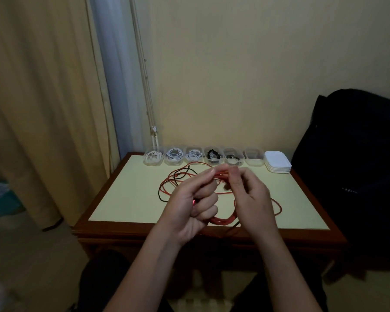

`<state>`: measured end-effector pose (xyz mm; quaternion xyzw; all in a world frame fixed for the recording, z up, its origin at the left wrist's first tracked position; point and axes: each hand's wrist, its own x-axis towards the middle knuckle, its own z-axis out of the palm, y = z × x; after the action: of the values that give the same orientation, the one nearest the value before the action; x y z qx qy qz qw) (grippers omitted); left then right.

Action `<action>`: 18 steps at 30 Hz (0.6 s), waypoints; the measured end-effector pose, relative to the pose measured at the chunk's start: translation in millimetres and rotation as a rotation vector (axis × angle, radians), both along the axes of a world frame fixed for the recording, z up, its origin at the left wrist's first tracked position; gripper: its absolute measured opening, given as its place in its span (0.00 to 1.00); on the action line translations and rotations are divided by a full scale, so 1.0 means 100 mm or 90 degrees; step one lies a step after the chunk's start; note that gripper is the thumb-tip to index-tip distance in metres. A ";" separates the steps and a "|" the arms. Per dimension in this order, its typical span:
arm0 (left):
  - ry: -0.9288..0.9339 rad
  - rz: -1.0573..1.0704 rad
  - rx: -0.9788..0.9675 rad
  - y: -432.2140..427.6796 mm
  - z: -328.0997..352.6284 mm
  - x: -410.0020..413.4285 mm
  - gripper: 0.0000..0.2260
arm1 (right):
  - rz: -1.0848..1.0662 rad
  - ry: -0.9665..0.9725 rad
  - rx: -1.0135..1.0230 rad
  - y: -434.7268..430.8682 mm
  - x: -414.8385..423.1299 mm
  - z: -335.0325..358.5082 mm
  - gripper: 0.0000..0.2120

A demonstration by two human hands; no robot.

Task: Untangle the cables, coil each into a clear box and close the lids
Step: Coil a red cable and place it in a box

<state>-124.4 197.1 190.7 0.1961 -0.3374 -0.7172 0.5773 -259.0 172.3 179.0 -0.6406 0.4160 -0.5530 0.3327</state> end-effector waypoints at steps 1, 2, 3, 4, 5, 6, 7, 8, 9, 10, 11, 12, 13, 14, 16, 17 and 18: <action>-0.005 0.014 0.003 0.00 0.01 0.00 0.15 | 0.040 -0.001 0.018 0.02 0.02 0.00 0.20; -0.018 0.034 0.004 0.00 0.01 -0.01 0.15 | 0.069 -0.008 0.036 0.03 0.04 0.01 0.21; -0.035 0.060 0.002 -0.01 0.01 -0.02 0.15 | 0.082 -0.017 0.050 0.05 0.05 0.02 0.21; -0.052 0.089 -0.002 -0.01 0.01 -0.04 0.16 | 0.083 -0.023 0.057 0.07 0.07 0.04 0.21; -0.068 0.119 -0.004 -0.02 0.01 -0.06 0.17 | 0.079 -0.023 0.062 0.09 0.08 0.06 0.21; -0.081 0.150 -0.003 -0.02 0.00 -0.08 0.16 | 0.075 -0.019 0.064 0.10 0.10 0.07 0.22; -0.093 0.176 -0.003 -0.02 -0.01 -0.09 0.16 | 0.074 -0.012 0.061 0.11 0.12 0.09 0.22; -0.101 0.195 -0.005 -0.02 -0.02 -0.11 0.15 | 0.073 -0.004 0.056 0.12 0.13 0.09 0.22; -0.103 0.205 -0.006 -0.01 -0.02 -0.12 0.15 | 0.070 0.001 0.052 0.12 0.14 0.10 0.21; -0.095 0.206 -0.005 -0.01 -0.02 -0.13 0.16 | 0.065 0.003 0.052 0.12 0.15 0.10 0.21; -0.079 0.200 -0.001 0.00 -0.02 -0.13 0.17 | 0.060 0.000 0.054 0.12 0.16 0.10 0.22; -0.060 0.191 0.006 0.01 -0.02 -0.14 0.18 | 0.055 -0.006 0.056 0.11 0.16 0.09 0.22; -0.044 0.183 0.012 0.01 -0.01 -0.15 0.19 | 0.049 -0.012 0.057 0.11 0.16 0.08 0.22; -0.036 0.180 0.014 0.02 -0.01 -0.16 0.19 | 0.042 -0.016 0.054 0.10 0.15 0.07 0.21; -0.042 0.188 0.013 0.02 -0.02 -0.19 0.19 | 0.027 -0.026 0.047 0.08 0.15 0.07 0.19; -0.049 0.192 0.013 0.02 -0.02 -0.20 0.19 | 0.022 -0.032 0.046 0.07 0.15 0.06 0.19; -0.055 0.195 0.015 0.02 -0.03 -0.19 0.18 | 0.018 -0.034 0.046 0.07 0.15 0.06 0.19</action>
<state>-143.7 199.1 188.2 0.2824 -0.3200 -0.6157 0.6624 -244.3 179.4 185.0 -0.6189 0.4177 -0.5498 0.3745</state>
